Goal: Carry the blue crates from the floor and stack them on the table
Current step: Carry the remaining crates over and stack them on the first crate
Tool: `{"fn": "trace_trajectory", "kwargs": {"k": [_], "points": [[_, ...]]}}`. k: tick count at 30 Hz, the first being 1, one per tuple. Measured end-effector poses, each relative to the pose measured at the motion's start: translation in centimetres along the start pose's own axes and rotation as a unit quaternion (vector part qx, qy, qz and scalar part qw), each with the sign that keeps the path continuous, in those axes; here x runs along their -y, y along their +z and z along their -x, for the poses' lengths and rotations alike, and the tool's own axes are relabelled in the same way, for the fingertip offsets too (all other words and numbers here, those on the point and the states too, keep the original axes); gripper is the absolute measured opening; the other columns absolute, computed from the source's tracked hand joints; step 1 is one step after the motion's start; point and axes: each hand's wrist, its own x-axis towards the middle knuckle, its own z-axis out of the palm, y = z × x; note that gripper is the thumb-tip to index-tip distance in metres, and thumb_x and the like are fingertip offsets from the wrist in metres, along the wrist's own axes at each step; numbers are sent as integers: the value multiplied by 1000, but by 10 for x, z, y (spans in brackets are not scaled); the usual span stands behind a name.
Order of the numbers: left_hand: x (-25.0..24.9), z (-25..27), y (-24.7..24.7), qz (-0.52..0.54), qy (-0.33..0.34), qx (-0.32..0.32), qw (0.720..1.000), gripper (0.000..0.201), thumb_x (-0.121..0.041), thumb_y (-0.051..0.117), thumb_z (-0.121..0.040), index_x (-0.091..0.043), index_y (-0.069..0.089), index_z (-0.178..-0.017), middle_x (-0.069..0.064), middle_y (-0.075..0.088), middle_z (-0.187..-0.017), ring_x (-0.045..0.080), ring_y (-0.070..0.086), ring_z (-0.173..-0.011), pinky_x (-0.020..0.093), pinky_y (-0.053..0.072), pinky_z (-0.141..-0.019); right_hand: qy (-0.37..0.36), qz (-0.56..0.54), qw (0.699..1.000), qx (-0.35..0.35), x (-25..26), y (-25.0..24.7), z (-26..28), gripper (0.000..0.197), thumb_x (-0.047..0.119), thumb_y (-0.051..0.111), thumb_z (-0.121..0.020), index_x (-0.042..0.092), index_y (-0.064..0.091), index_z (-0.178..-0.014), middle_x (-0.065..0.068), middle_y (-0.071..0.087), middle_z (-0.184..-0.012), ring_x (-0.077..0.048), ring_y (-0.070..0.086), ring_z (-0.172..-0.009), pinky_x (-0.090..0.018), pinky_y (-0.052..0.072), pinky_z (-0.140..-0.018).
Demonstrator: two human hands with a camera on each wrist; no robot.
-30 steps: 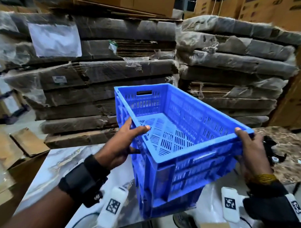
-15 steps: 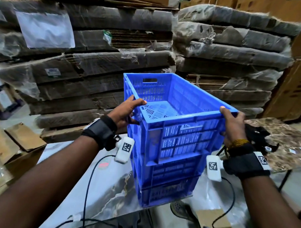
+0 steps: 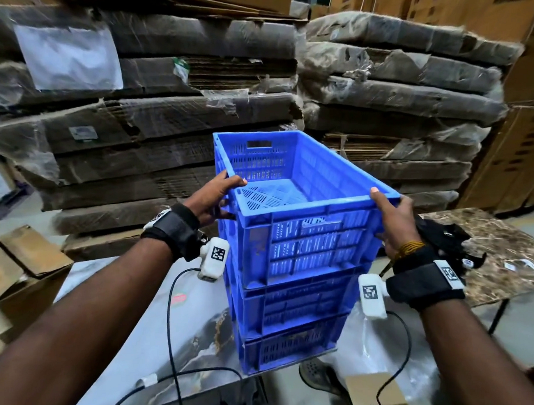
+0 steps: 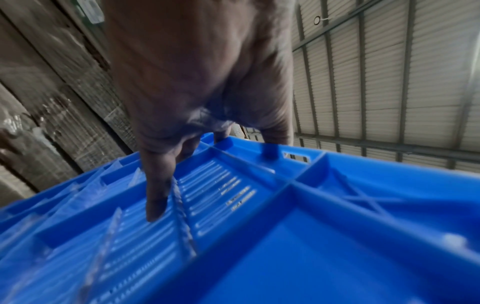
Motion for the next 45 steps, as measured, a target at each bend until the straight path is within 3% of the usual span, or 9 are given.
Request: {"fn": "trace_trajectory", "kwargs": {"k": [6, 10, 15, 20, 23, 27, 33, 38, 45], "points": [[8, -3, -2, 2, 19, -3, 1000, 56, -36, 64, -80, -29, 53, -135, -3, 65, -115, 3, 60, -67, 19, 52, -51, -14, 42, 999, -11, -4, -1, -1, 61, 54, 65, -78, 21, 39, -123, -4, 55, -121, -15, 58, -95, -36, 46, -74], [14, -6, 3, 14, 41, -45, 998, 50, -39, 66, -82, -23, 57, -128, 6, 65, -138, 29, 66, -120, 43, 61, -75, -7, 40, 999, 5, -3, -3, -4, 63, 58, 67, -74, 25, 39, -120, -5, 56, -122, -21, 60, -102, -41, 51, -79], [21, -4, 9, 27, 61, -74, 995, 39, -35, 61, -96, -18, 58, -132, 8, 68, -133, 21, 73, -107, 38, 62, -70, -19, 37, 999, 3, -7, -3, -3, 65, 60, 64, -76, 24, 38, -123, -6, 55, -121, -21, 59, -98, -37, 49, -72], [22, 6, 16, 40, 69, -77, 994, 43, -32, 52, -103, -10, 51, -139, -18, 68, -60, -6, 61, -46, 16, 50, -44, -8, 21, 1000, 18, -9, -6, -6, 68, 60, 66, -74, 27, 36, -126, -4, 55, -119, -21, 59, -98, -44, 50, -76], [22, 9, 18, 31, 63, -87, 994, 44, -41, 53, -101, -17, 53, -137, -23, 68, -64, -7, 62, -53, 16, 48, -48, -25, 10, 999, 26, -10, -6, -4, 65, 56, 65, -80, 23, 36, -128, -2, 57, -115, -15, 60, -93, -36, 49, -70], [25, 5, 16, 21, 19, -127, 992, 85, -72, 72, -72, -35, 44, -144, -5, 64, -138, 35, 60, -127, 34, 56, -57, -40, 32, 999, 2, -13, -5, -5, 71, 63, 66, -73, 24, 37, -125, -2, 56, -118, -24, 60, -105, -45, 51, -90], [12, 28, 34, -42, 53, -107, 992, 36, -32, 57, -102, -32, 48, -137, -1, 73, -126, 17, 72, -93, 38, 55, -68, -146, 130, 979, -56, -13, 4, 4, 61, 49, 52, -91, 27, 29, -143, -11, 37, -144, -16, 41, -116, -30, 33, -90], [16, 35, 36, -34, 71, -111, 991, 53, -32, 52, -105, -31, 33, -154, -4, 64, -139, 17, 67, -117, 35, 61, -73, -159, 179, 970, -51, -10, 6, 13, 33, 42, 44, -97, 24, 50, -123, -17, 48, -127, -18, 42, -98, -26, 31, -71], [18, 38, 37, -25, 118, -119, 986, 62, -34, 52, -104, -25, 25, -159, 3, 53, -151, 19, 59, -129, 49, 43, -115, -150, 221, 963, -33, -7, 5, 13, 35, 45, 38, -98, 23, 45, -124, -17, 47, -125, -22, 45, -94, -19, 29, -58]]}}
